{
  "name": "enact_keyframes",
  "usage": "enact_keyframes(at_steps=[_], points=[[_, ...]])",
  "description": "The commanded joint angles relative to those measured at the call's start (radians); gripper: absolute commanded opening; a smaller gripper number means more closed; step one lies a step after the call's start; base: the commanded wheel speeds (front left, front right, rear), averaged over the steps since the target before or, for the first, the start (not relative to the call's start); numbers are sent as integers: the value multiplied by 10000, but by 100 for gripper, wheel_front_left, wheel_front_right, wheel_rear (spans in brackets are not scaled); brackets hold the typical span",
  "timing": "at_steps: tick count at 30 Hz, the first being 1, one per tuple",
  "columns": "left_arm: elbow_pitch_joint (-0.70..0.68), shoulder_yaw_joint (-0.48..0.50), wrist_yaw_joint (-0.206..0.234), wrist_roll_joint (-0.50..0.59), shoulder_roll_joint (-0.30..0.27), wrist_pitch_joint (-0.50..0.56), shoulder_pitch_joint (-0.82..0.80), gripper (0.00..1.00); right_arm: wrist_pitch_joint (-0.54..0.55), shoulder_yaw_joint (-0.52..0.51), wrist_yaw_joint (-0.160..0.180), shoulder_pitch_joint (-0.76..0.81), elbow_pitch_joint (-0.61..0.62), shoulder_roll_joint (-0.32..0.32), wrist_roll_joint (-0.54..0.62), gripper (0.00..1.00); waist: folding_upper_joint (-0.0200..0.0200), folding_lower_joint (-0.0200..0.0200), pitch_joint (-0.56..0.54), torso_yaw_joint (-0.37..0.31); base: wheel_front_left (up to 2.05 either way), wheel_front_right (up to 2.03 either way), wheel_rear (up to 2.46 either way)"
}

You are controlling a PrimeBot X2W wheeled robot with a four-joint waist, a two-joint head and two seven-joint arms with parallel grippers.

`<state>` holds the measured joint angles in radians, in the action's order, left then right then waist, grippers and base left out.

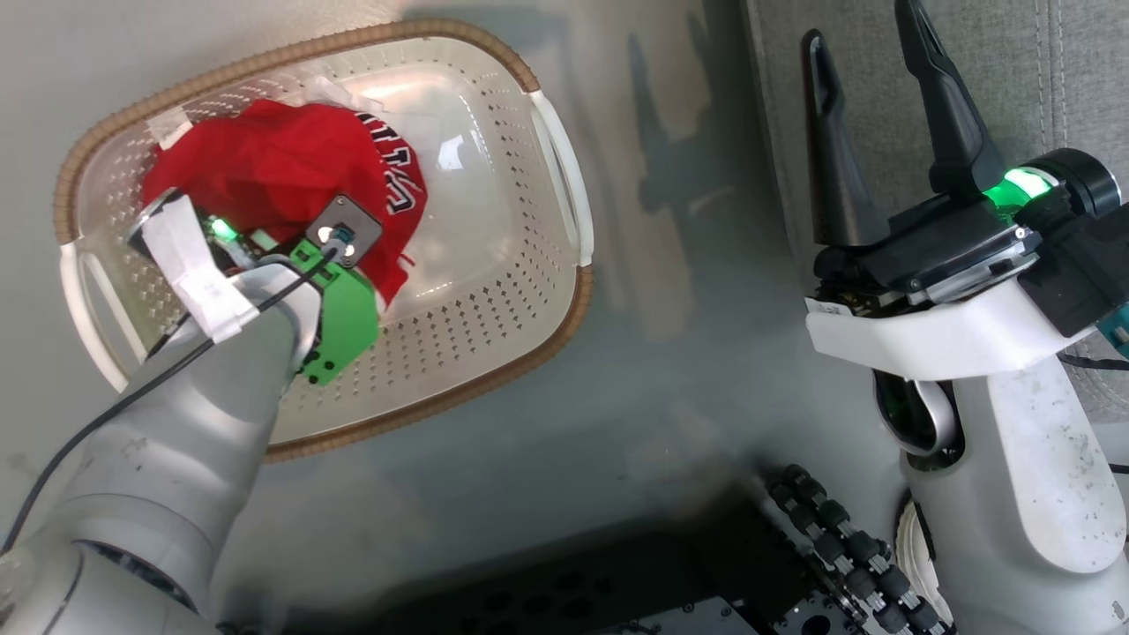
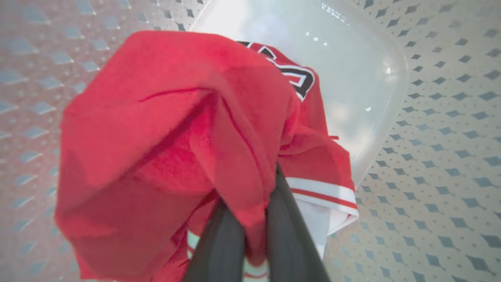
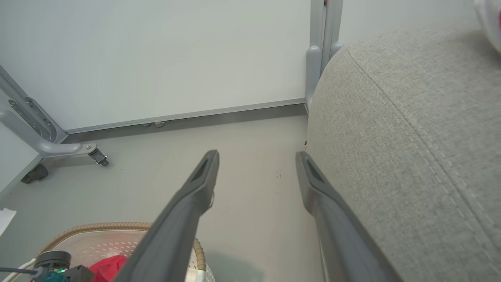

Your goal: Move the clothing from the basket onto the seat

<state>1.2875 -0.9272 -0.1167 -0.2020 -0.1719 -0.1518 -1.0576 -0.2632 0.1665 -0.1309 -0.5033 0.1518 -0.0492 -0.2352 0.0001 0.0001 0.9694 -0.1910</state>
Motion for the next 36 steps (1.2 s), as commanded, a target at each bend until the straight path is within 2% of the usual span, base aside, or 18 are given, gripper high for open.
enact_keyframes(at_steps=[1,14,20,30,36], points=[[-2,-28,-49,-120,86,-163,-3,0,-24,-29,5,-66,-79,-21,96,100,-1,-1,-277,189,0,0,0],[-759,-143,-144,-715,695,-1131,793,0,-24,-94,3,280,-728,-27,328,100,-1,-1,-2112,1027,0,0,0],[-2167,176,-146,-966,556,-1145,1503,0,-24,-183,5,592,-1058,-28,426,100,-1,-1,-3238,1359,0,0,0],[-4522,1298,88,-1115,338,-1142,2938,0,-24,-419,5,1547,-1546,-27,420,100,-1,-1,-5049,1660,0,0,0],[-5707,2009,85,-1043,369,-1143,3627,0,-24,-569,5,2104,-1705,-27,413,100,-1,-1,-5880,1720,0,0,0]])
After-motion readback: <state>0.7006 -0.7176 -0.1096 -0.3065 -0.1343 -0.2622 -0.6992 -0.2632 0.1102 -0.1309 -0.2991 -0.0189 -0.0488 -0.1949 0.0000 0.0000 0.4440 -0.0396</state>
